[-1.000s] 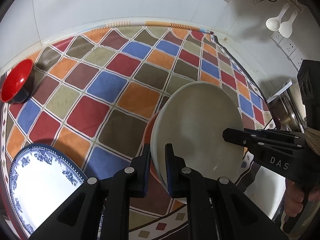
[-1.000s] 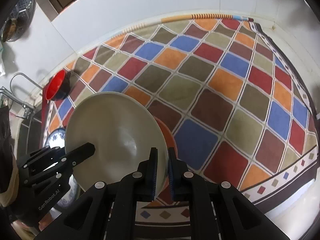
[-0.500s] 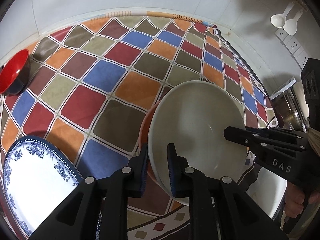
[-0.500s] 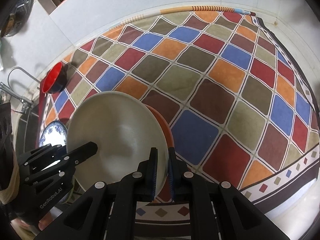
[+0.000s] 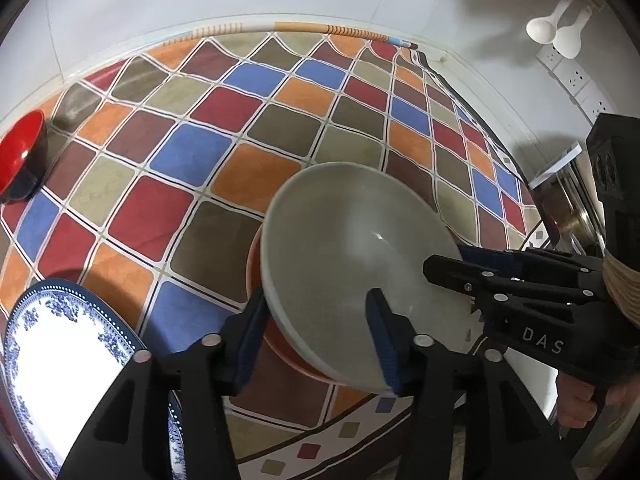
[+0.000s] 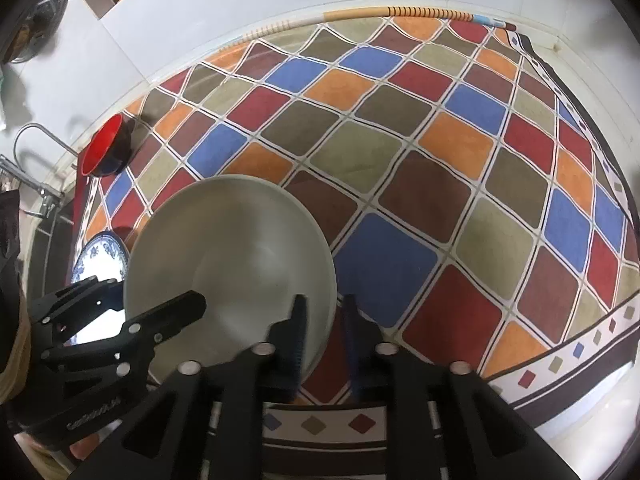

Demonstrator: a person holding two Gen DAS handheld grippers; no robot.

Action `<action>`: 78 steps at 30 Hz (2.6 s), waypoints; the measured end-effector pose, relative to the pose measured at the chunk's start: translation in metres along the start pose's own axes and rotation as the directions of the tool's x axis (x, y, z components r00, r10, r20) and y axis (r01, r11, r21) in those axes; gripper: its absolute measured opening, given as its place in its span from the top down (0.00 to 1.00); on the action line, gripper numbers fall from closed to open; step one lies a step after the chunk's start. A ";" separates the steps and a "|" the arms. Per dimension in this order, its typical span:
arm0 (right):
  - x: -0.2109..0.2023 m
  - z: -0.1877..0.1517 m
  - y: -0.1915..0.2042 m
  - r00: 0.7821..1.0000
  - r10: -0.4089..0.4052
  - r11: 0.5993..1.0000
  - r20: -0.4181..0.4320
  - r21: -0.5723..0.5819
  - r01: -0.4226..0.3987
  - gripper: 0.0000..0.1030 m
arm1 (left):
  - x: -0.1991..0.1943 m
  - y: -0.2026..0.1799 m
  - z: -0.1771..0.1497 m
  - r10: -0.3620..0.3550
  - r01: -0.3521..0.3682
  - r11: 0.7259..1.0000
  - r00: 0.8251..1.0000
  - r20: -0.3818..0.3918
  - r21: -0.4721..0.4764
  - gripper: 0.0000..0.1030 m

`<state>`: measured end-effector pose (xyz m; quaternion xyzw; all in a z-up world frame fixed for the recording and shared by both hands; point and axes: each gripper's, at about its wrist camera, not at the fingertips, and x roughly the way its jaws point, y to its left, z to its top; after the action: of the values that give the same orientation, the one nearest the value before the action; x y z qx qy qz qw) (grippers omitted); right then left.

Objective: Organize plates and bowls
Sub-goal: 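Lower the white bowl into the pink bowl and open both tools, then raise both tools and move them toward the red bowl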

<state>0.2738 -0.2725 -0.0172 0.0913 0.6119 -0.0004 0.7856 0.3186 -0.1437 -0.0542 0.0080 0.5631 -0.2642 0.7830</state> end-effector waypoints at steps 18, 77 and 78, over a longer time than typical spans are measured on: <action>-0.021 -0.005 0.012 0.994 -0.042 0.998 0.097 -0.041 0.046 0.61 | -0.041 0.017 -0.003 0.119 -0.117 0.993 0.985 0.124 -0.018 0.37; 0.026 0.107 0.292 0.932 0.043 0.995 0.361 -0.103 -0.006 0.37 | -0.132 0.322 0.022 0.417 -0.338 0.898 0.859 0.298 -0.283 0.21; 0.031 0.111 0.293 0.934 0.050 0.995 0.353 -0.099 -0.016 0.37 | -0.128 0.325 0.025 0.415 -0.337 0.899 0.861 0.294 -0.280 0.21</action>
<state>0.4213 0.0035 0.0209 0.0625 0.4578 0.0252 0.8865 0.4490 0.1796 -0.0245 -0.0145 0.4294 -0.0390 0.9021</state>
